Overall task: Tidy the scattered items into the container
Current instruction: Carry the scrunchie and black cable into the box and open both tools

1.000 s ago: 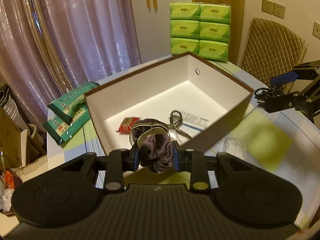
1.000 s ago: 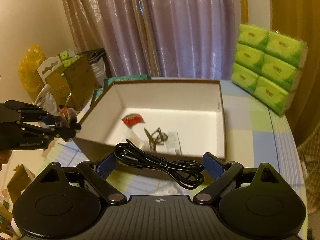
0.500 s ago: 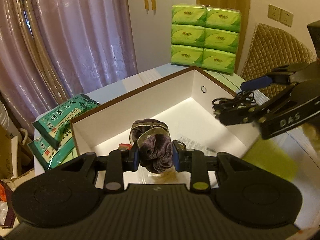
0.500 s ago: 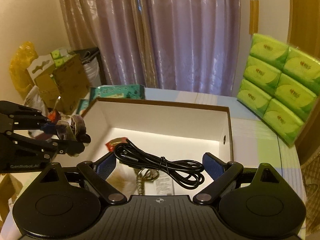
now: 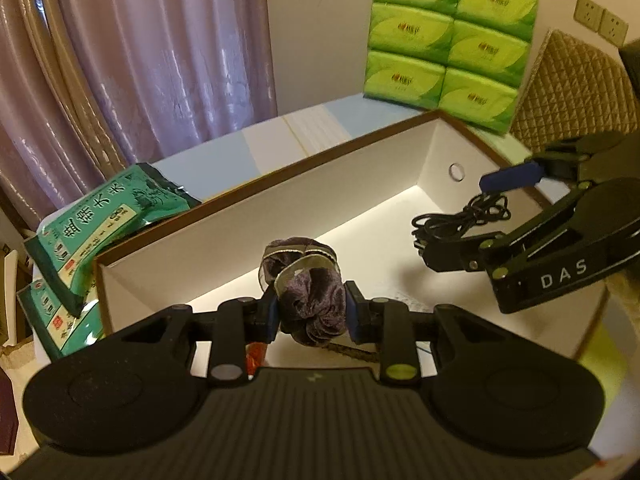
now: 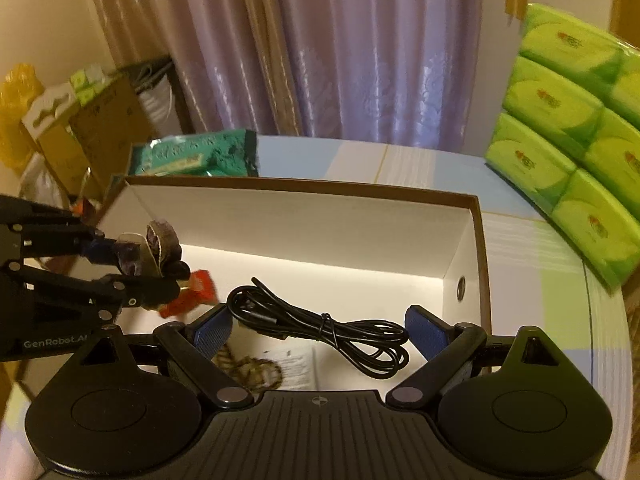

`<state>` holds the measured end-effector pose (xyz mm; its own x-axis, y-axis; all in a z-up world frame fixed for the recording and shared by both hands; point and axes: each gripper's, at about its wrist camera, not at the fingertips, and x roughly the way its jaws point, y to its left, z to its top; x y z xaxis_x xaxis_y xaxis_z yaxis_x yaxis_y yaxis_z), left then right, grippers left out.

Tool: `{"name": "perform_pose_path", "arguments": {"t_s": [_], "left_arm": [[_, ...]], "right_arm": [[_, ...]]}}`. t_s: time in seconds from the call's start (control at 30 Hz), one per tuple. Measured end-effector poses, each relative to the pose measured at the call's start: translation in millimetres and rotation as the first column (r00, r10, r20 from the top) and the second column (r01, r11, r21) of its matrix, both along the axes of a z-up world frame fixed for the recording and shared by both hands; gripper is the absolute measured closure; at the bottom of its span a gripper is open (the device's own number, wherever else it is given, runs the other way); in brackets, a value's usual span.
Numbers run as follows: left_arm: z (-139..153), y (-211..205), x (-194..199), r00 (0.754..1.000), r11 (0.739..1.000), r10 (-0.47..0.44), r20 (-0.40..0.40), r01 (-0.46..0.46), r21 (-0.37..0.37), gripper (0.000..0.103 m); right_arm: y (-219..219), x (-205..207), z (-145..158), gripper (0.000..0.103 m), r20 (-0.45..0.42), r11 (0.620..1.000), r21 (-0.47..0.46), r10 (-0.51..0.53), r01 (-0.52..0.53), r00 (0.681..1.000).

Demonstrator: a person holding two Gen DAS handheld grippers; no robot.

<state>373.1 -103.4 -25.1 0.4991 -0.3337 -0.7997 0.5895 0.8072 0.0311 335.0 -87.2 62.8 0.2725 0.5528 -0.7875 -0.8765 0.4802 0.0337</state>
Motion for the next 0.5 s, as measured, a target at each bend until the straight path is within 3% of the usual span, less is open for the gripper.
{"name": "perform_pose_path", "arguments": {"t_s": [0.5], "left_arm": [[-56, -15, 48, 0.994, 0.998, 0.043, -0.105, -0.038, 0.048, 0.072]], "right_arm": [[36, 18, -36, 0.013, 0.072, 0.991, -0.128, 0.046, -0.036, 0.996]]}}
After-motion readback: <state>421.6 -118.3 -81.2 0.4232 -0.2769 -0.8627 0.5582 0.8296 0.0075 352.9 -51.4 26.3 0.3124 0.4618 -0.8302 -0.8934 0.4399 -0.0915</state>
